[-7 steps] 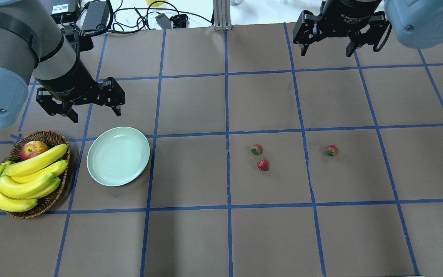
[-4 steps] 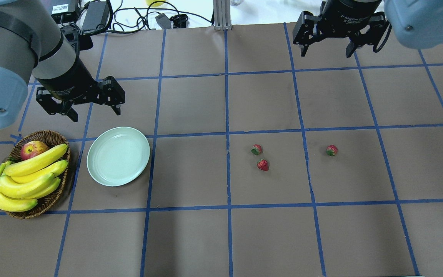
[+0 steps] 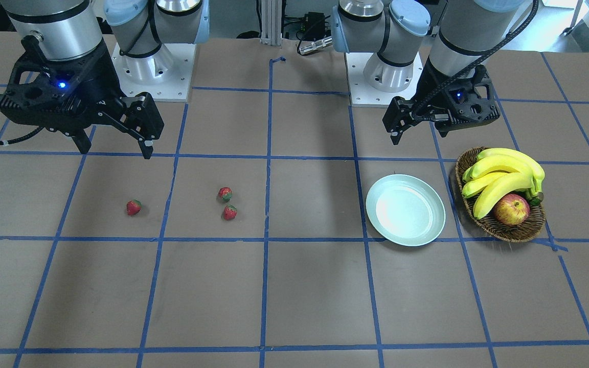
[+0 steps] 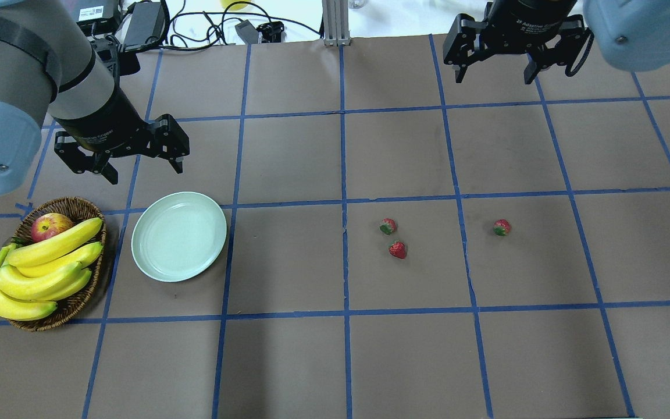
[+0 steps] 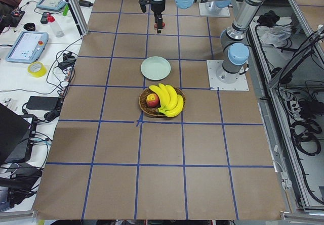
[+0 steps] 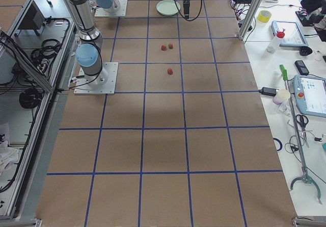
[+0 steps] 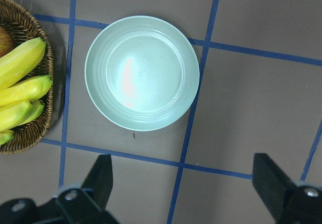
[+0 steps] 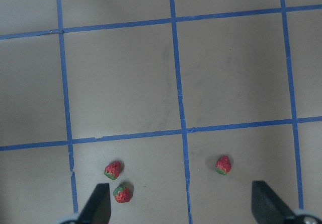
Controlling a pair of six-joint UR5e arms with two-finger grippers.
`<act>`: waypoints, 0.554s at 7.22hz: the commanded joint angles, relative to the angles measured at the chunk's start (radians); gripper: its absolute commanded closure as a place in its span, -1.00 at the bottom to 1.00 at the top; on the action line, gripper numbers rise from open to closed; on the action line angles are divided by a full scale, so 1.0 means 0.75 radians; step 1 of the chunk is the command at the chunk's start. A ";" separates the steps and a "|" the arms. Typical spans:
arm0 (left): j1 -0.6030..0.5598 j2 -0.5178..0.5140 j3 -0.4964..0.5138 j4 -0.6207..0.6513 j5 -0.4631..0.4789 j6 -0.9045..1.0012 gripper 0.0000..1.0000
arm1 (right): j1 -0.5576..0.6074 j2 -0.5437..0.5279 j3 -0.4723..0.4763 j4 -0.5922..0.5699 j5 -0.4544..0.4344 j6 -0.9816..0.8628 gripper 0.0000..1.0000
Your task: Collect all strawberries into plate
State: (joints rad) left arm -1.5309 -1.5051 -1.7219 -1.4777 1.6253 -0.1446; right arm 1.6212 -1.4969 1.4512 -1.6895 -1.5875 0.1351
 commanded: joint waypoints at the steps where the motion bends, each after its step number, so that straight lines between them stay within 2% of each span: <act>1: 0.000 0.000 0.003 -0.001 0.003 0.001 -1.00 | 0.002 0.002 -0.006 -0.001 -0.002 0.012 -1.00; 3: 0.000 0.000 -0.007 -0.003 0.003 0.001 -1.00 | 0.047 0.099 0.077 -0.001 0.052 -0.002 -1.00; 4: 0.000 0.000 -0.011 -0.003 0.003 0.001 -1.00 | 0.118 0.175 0.102 -0.076 0.150 -0.010 -1.00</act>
State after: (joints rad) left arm -1.5309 -1.5048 -1.7272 -1.4801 1.6275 -0.1442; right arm 1.6592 -1.4261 1.4993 -1.7013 -1.5422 0.1361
